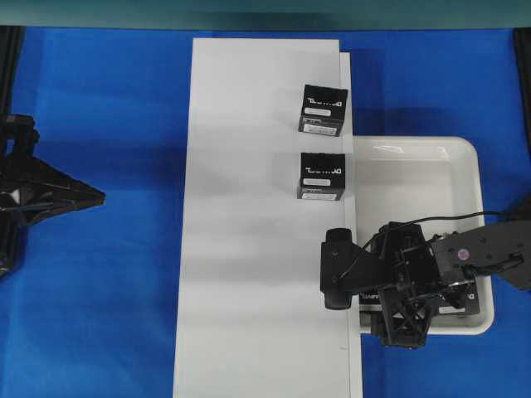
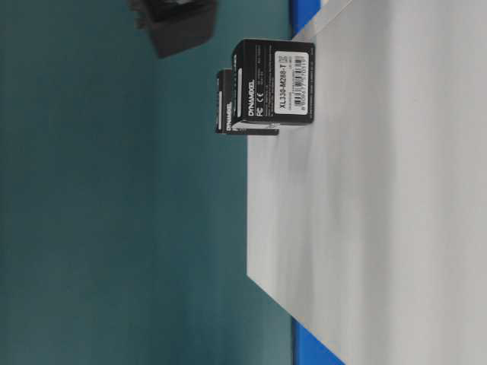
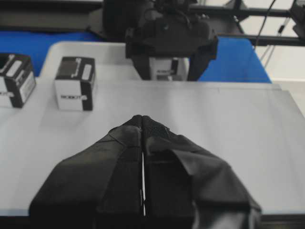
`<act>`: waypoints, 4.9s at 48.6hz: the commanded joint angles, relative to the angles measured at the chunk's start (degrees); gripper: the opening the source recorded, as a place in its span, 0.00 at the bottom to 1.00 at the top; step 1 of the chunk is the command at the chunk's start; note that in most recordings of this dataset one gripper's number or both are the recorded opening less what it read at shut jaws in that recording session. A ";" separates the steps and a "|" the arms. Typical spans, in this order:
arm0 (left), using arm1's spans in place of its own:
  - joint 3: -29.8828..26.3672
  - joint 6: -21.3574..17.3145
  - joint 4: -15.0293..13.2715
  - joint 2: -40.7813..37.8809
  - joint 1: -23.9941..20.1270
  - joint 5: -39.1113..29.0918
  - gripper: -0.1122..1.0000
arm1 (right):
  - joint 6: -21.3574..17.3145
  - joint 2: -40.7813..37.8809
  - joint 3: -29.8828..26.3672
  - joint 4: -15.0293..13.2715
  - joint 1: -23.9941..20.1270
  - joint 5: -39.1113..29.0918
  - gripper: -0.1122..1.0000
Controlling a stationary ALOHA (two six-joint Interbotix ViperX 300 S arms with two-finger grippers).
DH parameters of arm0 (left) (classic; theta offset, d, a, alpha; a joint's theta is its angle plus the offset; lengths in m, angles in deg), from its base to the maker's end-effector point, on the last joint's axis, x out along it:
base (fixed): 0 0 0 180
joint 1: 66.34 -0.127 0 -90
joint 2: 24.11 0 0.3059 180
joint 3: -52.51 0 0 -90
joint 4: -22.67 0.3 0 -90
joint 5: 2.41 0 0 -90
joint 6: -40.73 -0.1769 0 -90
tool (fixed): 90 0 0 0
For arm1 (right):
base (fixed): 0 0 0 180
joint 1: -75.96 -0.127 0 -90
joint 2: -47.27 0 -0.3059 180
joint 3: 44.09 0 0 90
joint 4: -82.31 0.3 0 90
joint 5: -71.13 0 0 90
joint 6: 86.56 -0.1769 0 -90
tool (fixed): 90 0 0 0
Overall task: Place the box from the white plastic tray onto the white base.
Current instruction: 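Lower the right gripper and close it on the black DYNAMIXEL box, then lift the box and carry it left toward the white base, then lower the box onto the base below the other two boxes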
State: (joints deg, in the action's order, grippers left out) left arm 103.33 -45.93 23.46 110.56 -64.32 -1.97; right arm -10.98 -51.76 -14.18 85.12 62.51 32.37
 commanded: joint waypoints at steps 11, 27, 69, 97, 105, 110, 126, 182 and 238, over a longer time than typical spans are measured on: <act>-1.49 0.09 0.09 -0.44 -0.62 0.26 0.06 | -0.09 -1.76 0.44 -0.09 0.35 3.60 1.00; -1.41 0.00 0.09 -0.44 -0.88 0.26 0.06 | -0.26 -1.76 0.26 0.53 0.44 2.81 0.90; -1.49 0.09 0.09 -0.35 -1.67 0.18 0.06 | -0.26 16.17 -7.56 1.23 6.15 -19.16 0.63; -1.93 2.37 0.09 -0.53 -1.76 0.18 0.06 | -0.35 16.26 -21.97 0.79 9.14 -31.38 0.63; -1.93 2.37 0.09 -0.53 -1.85 0.18 0.06 | 0.09 12.74 -24.79 0.70 9.14 -31.20 0.63; -2.02 2.37 0.18 -0.53 -2.02 0.18 0.06 | 0.44 10.28 -26.81 0.00 9.14 -30.67 0.63; -2.02 2.46 0.18 -0.53 -2.11 0.18 0.06 | 1.41 3.34 -27.69 -1.67 9.14 -27.33 0.63; -2.20 2.46 0.18 -0.53 -1.93 0.53 0.06 | 3.34 -6.77 -26.98 -3.69 7.56 -23.64 0.63; -2.37 2.55 0.18 -0.53 -1.58 0.44 0.06 | 3.69 -6.94 -24.08 -3.96 7.47 -21.09 0.63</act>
State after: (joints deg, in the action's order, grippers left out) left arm 102.54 -43.47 23.46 110.47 -65.99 -1.97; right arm -7.20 -58.08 -38.79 81.26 70.16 10.84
